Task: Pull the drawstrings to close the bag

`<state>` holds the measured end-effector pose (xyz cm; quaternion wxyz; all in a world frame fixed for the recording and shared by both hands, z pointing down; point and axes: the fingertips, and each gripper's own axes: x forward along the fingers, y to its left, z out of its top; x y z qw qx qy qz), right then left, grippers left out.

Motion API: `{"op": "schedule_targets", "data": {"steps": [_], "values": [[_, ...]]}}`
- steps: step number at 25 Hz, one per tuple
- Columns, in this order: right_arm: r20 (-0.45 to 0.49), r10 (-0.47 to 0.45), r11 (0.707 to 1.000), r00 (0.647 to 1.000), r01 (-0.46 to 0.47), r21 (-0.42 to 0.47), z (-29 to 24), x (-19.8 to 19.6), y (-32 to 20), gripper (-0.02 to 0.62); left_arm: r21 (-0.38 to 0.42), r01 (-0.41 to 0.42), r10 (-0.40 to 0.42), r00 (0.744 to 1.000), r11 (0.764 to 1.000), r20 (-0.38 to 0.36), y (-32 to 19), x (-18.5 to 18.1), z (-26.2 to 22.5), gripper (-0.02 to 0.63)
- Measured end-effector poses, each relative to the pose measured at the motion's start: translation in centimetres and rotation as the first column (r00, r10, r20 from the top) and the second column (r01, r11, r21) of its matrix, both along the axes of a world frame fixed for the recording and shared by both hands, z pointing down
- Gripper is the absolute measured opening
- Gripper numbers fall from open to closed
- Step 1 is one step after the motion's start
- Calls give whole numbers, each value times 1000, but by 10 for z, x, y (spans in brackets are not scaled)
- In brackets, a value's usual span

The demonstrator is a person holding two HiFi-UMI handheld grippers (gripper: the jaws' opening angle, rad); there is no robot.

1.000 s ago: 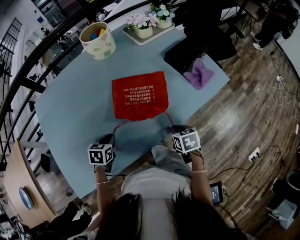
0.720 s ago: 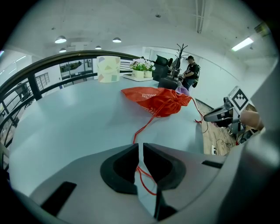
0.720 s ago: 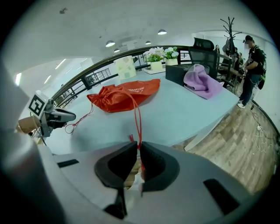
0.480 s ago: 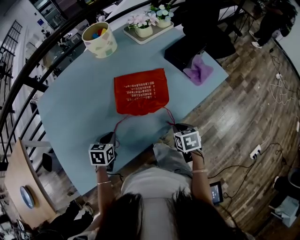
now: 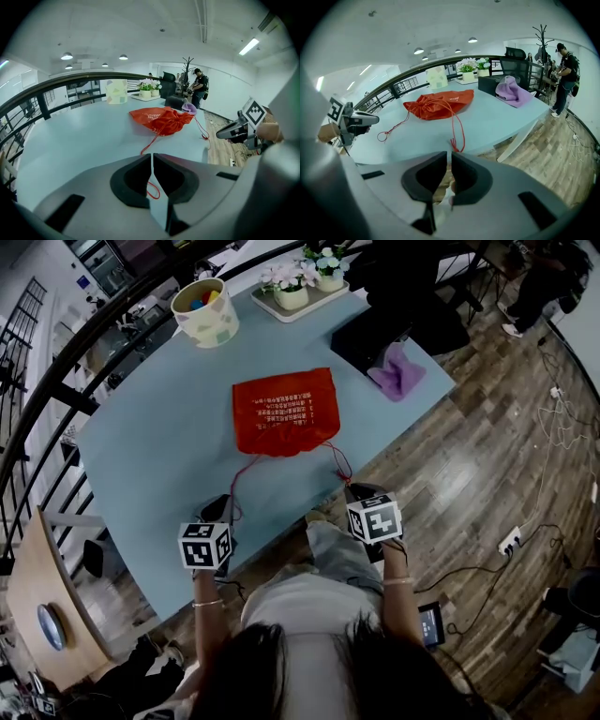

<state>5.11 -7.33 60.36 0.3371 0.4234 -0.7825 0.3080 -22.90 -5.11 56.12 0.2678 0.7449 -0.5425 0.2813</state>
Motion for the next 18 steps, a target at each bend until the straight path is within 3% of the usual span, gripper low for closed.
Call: {"op": "schedule_targets", "data": {"steps": [18], "values": [[27,8,995,1000,-10,97,-31,-15,48,28,92,-16,18,1000,996,-19,47,6,-25,23]]}}
